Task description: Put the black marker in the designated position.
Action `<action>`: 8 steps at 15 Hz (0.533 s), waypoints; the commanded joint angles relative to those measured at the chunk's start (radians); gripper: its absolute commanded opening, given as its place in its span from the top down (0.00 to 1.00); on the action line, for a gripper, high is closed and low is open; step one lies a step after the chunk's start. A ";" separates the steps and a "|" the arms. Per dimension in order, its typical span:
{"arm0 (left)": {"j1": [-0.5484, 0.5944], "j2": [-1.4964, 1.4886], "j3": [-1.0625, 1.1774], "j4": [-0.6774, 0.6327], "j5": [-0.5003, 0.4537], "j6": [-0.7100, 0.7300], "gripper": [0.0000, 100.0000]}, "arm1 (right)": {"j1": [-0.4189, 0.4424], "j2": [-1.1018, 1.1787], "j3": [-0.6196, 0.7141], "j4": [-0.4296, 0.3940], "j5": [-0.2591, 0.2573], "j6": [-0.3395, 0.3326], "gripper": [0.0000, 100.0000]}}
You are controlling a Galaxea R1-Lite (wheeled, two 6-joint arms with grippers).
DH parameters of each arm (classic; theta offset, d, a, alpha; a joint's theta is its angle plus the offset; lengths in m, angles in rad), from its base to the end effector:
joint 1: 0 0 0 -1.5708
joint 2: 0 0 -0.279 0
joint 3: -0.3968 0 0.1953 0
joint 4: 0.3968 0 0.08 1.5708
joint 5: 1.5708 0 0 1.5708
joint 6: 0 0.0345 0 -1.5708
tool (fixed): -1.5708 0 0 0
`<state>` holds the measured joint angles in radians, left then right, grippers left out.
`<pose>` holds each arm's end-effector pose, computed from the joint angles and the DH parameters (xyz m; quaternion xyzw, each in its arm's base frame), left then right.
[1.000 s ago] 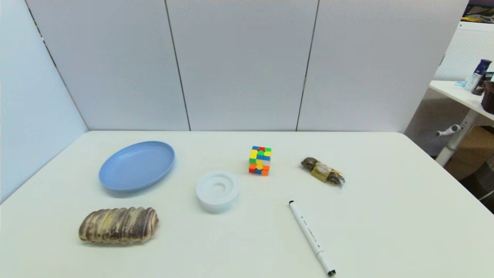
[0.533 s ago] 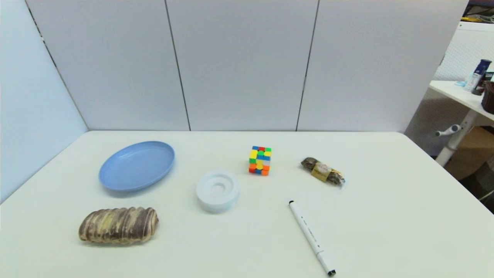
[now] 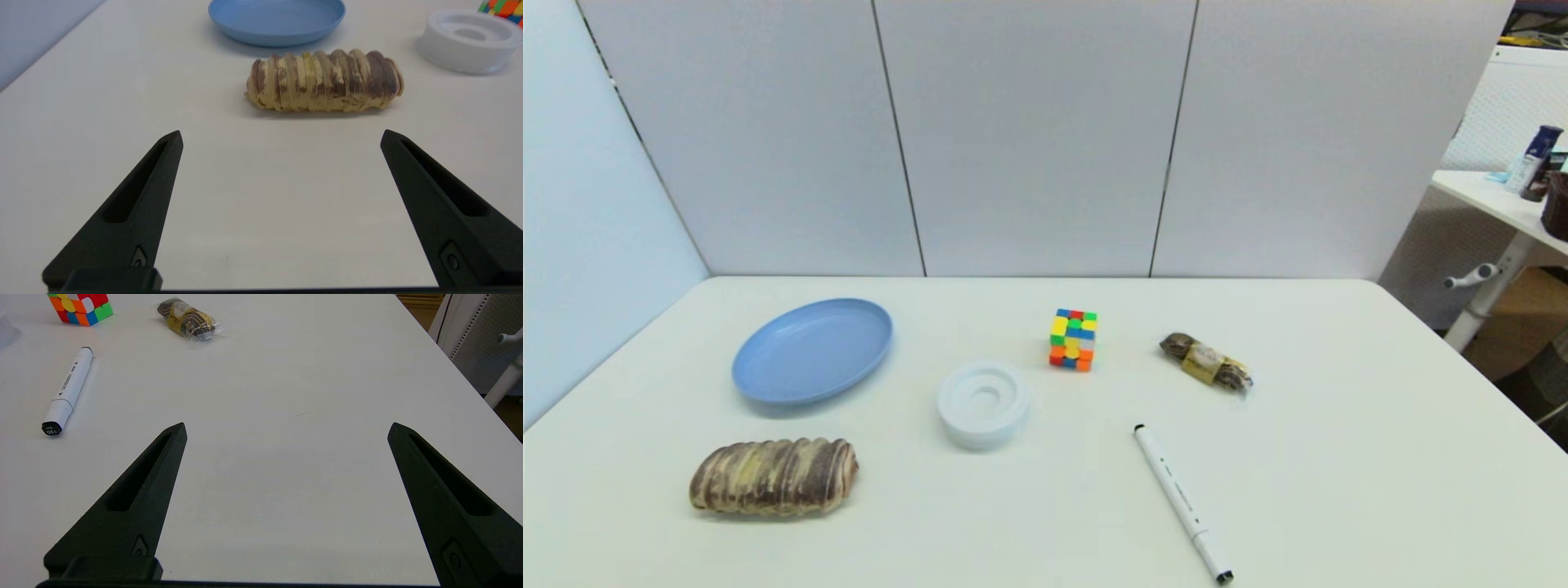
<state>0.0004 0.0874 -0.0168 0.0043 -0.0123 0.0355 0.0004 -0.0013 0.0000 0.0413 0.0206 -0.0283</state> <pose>0.0212 -0.0004 0.0784 0.0175 0.0373 -0.0066 0.9991 0.0154 0.0007 0.0708 -0.0139 0.0198 0.0108 0.9996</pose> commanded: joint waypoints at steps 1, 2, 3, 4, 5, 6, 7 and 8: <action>-0.028 0.267 -0.219 0.022 -0.009 0.103 0.00 | 0.000 0.001 0.000 0.000 -0.001 -0.001 0.00; -0.050 0.353 -0.322 0.066 -0.014 0.155 0.00 | 0.000 0.001 0.000 0.000 0.001 -0.001 0.00; -0.076 0.410 -0.414 0.111 -0.028 0.201 0.00 | 0.001 0.001 0.000 0.000 -0.001 -0.001 0.00; -0.083 0.459 -0.499 0.164 -0.067 0.257 0.00 | 0.001 0.001 0.000 0.000 0.001 -0.001 0.00; -0.105 0.514 -0.574 0.224 -0.118 0.300 0.00 | 0.000 0.001 0.000 0.000 -0.001 -0.001 0.00; -0.151 0.571 -0.638 0.269 -0.161 0.322 0.00 | 0.000 0.001 0.000 0.000 -0.001 -0.001 0.00; -0.220 0.637 -0.698 0.301 -0.190 0.330 0.00 | 0.000 0.001 0.000 0.000 -0.001 -0.001 0.00; -0.289 0.707 -0.750 0.329 -0.198 0.345 0.00 | 0.001 0.001 0.000 0.000 -0.001 -0.001 0.00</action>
<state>-0.1328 0.5619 -0.5994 0.2251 -0.1389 0.3183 0.0000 -0.0013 0.0000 0.0413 0.0200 -0.0283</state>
